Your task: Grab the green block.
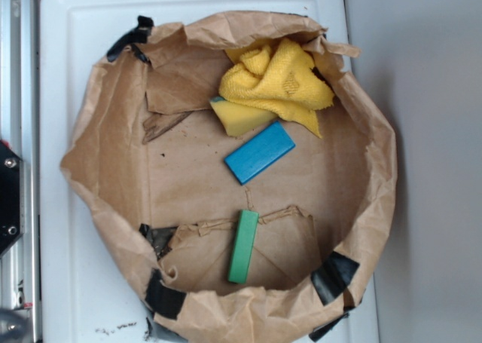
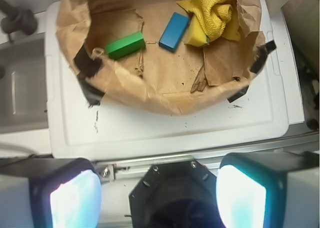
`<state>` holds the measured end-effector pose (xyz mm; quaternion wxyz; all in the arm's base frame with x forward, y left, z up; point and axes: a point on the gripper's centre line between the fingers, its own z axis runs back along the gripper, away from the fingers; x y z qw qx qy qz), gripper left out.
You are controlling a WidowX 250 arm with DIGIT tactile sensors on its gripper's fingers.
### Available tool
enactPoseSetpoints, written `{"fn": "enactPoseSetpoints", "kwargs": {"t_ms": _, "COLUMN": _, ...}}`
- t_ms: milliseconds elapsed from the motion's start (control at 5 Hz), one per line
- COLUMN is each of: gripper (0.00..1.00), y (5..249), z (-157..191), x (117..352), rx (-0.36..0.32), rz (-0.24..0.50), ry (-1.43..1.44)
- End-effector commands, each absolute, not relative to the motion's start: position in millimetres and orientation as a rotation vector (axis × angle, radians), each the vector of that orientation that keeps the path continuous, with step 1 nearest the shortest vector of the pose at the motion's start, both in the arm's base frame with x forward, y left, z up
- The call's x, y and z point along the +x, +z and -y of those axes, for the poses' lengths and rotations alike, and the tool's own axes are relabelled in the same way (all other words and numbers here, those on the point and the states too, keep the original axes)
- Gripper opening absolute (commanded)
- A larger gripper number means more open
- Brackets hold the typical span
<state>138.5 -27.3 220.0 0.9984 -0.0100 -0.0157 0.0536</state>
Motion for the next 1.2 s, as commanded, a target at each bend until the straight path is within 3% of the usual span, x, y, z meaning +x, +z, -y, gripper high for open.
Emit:
{"fn": "enactPoseSetpoints", "kwargs": {"t_ms": 0, "gripper": 1.0, "y": 202, "z": 30, "x": 188, "rx": -0.018, "rz": 0.117, "ry": 0.245}}
{"fn": "enactPoseSetpoints", "kwargs": {"t_ms": 200, "gripper": 1.0, "y": 180, "z": 24, "x": 202, "rx": -0.05, "rz": 0.182, "ry": 0.358}}
{"fn": "enactPoseSetpoints", "kwargs": {"t_ms": 400, "gripper": 1.0, "y": 158, "z": 17, "x": 223, "rx": -0.1, "rz": 0.2, "ry": 0.521}}
{"fn": "enactPoseSetpoints", "kwargs": {"t_ms": 1000, "gripper": 1.0, "y": 158, "z": 17, "x": 223, "rx": -0.1, "rz": 0.2, "ry": 0.521}}
